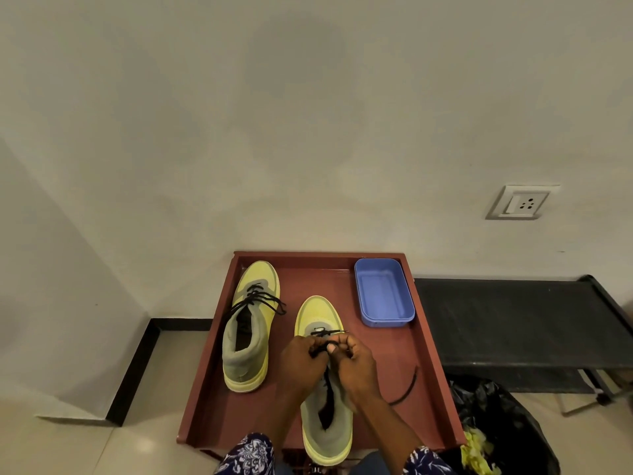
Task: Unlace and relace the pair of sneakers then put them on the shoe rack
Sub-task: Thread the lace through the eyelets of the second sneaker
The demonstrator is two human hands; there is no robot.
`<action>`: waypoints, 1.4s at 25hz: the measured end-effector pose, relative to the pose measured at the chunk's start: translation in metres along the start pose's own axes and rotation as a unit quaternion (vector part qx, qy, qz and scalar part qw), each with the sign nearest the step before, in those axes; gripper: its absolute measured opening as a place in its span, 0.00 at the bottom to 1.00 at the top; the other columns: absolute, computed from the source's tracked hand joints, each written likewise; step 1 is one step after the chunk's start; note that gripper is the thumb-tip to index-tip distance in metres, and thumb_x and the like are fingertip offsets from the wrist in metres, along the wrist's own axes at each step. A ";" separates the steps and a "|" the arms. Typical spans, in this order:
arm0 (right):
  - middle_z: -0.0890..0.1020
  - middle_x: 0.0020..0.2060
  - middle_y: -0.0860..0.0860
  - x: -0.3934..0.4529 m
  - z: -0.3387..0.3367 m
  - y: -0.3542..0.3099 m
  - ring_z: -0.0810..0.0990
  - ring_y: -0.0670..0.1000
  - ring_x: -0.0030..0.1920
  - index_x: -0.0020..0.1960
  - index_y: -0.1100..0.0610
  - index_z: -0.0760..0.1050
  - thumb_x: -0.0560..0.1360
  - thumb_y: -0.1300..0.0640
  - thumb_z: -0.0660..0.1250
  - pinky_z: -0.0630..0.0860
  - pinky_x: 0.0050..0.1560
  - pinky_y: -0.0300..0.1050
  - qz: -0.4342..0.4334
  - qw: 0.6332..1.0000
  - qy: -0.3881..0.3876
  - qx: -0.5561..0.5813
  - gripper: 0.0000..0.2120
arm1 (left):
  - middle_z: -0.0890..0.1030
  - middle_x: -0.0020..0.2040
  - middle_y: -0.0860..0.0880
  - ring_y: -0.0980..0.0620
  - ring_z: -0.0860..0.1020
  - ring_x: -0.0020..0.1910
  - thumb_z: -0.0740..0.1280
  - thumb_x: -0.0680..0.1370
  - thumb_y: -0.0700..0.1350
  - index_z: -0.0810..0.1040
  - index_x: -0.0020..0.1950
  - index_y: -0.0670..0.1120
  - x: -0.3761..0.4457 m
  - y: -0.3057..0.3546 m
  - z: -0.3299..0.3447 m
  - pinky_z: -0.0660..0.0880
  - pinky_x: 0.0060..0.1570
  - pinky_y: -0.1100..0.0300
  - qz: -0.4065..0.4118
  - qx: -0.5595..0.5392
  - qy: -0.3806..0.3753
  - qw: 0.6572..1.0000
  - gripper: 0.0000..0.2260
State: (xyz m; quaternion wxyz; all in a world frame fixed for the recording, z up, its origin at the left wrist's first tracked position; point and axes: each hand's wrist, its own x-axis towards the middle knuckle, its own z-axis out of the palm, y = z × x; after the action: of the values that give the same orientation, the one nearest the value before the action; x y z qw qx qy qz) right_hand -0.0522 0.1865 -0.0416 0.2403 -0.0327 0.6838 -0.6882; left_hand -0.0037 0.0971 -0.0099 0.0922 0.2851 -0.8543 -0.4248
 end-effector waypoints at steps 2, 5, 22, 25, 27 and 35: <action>0.84 0.43 0.56 -0.001 0.000 -0.001 0.81 0.60 0.50 0.43 0.52 0.81 0.75 0.68 0.63 0.77 0.55 0.59 -0.002 1.000 0.003 -0.007 0.13 | 0.83 0.42 0.46 0.51 0.80 0.42 0.65 0.73 0.39 0.83 0.47 0.44 0.001 -0.003 0.000 0.71 0.41 0.61 0.029 0.011 -0.010 0.999 0.08; 0.84 0.44 0.55 -0.001 0.000 -0.001 0.81 0.57 0.49 0.44 0.53 0.81 0.75 0.68 0.63 0.78 0.56 0.57 -0.001 1.000 0.010 -0.012 0.12 | 0.82 0.34 0.47 0.57 0.78 0.34 0.67 0.71 0.37 0.83 0.40 0.41 0.003 -0.007 0.000 0.72 0.35 0.61 0.036 -0.011 -0.013 0.999 0.05; 0.84 0.44 0.59 0.007 -0.002 -0.011 0.80 0.53 0.45 0.43 0.56 0.79 0.76 0.63 0.64 0.76 0.55 0.55 0.037 0.998 -0.039 -0.041 0.07 | 0.77 0.40 0.41 0.48 0.72 0.39 0.62 0.77 0.44 0.76 0.40 0.43 0.015 -0.011 -0.009 0.68 0.40 0.54 -0.179 -0.164 -0.168 0.956 0.07; 0.83 0.42 0.60 0.008 -0.003 -0.013 0.79 0.54 0.44 0.44 0.58 0.79 0.76 0.63 0.63 0.76 0.54 0.55 0.063 0.997 -0.050 -0.023 0.06 | 0.72 0.34 0.46 0.53 0.67 0.29 0.59 0.80 0.43 0.73 0.42 0.46 0.006 0.001 -0.016 0.63 0.28 0.60 -0.229 -0.236 -0.193 0.924 0.08; 0.81 0.41 0.60 0.007 -0.002 -0.016 0.77 0.54 0.44 0.46 0.61 0.78 0.76 0.65 0.62 0.75 0.51 0.52 0.077 0.995 -0.058 0.006 0.06 | 0.67 0.30 0.49 0.56 0.61 0.24 0.57 0.81 0.43 0.71 0.42 0.46 0.004 0.004 -0.019 0.58 0.23 0.62 -0.230 -0.251 -0.207 0.917 0.08; 0.81 0.38 0.56 0.000 -0.002 -0.027 0.78 0.51 0.39 0.44 0.61 0.76 0.77 0.67 0.60 0.77 0.43 0.43 0.090 0.992 -0.073 0.041 0.08 | 0.70 0.30 0.48 0.58 0.64 0.23 0.59 0.80 0.39 0.72 0.41 0.44 0.002 0.009 -0.021 0.61 0.21 0.68 -0.207 -0.239 -0.168 0.934 0.08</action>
State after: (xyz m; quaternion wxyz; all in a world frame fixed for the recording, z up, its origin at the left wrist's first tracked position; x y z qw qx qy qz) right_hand -0.0610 0.1868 -0.0163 0.3517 -0.0114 0.6356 -0.6872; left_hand -0.0003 0.0856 0.0099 -0.0772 0.3497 -0.6524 -0.6679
